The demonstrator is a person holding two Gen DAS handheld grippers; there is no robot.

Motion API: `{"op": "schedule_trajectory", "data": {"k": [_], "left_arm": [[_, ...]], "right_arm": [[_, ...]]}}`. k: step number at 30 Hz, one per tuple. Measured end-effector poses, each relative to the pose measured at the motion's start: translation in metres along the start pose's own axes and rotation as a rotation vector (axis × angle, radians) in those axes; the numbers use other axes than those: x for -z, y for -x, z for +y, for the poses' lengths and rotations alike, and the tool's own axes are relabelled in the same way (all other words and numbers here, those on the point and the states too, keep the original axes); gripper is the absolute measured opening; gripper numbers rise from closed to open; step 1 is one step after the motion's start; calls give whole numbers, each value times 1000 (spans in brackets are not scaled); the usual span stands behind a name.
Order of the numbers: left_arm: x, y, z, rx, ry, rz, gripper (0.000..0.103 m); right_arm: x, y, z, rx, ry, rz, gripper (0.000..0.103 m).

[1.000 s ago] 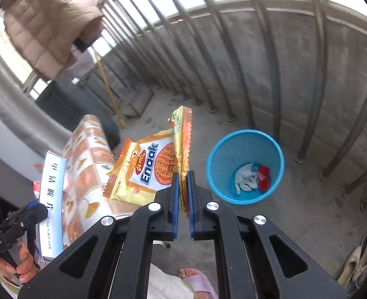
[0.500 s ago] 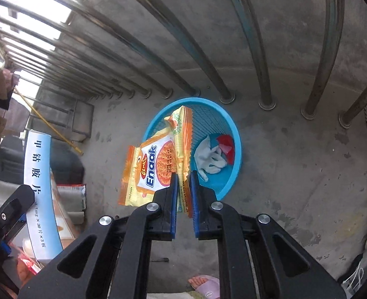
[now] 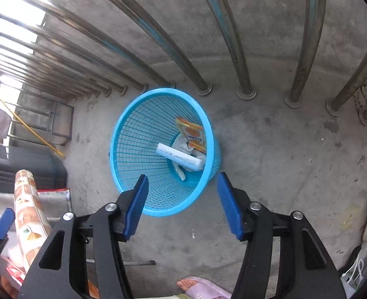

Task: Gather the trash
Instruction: 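Open both tools to drop the box and snack packet into the wastebasket, then move both tools back to the table toward the Pepsi bottle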

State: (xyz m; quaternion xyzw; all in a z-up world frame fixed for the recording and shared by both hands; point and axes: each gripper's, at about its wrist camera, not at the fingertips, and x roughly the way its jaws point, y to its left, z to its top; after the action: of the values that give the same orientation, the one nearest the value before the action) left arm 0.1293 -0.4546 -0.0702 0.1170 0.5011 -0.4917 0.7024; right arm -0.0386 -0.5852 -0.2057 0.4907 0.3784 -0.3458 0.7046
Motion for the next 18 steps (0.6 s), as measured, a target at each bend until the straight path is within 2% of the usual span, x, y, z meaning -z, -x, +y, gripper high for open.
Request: {"op": "schedule_trajectory", "data": {"k": [3,5,7,12,18], "left_arm": [[18,28,-6,33,-17,21,87],[29,48,-10,49,-27,43,87],[44,73,-12,52,-41,30,87],[91,144,-6,-43,-87,-51,87],[161,236,42,-194,10,-213,87]], "right_arm": [[9,25,11,24,72,-51,70],[18,45,19,23,121,-87,73],[28,64,29,13,179,-112,73],[53,103,60,-56,333,-119,73],[86,138,107,-207,484,-54,73]]}}
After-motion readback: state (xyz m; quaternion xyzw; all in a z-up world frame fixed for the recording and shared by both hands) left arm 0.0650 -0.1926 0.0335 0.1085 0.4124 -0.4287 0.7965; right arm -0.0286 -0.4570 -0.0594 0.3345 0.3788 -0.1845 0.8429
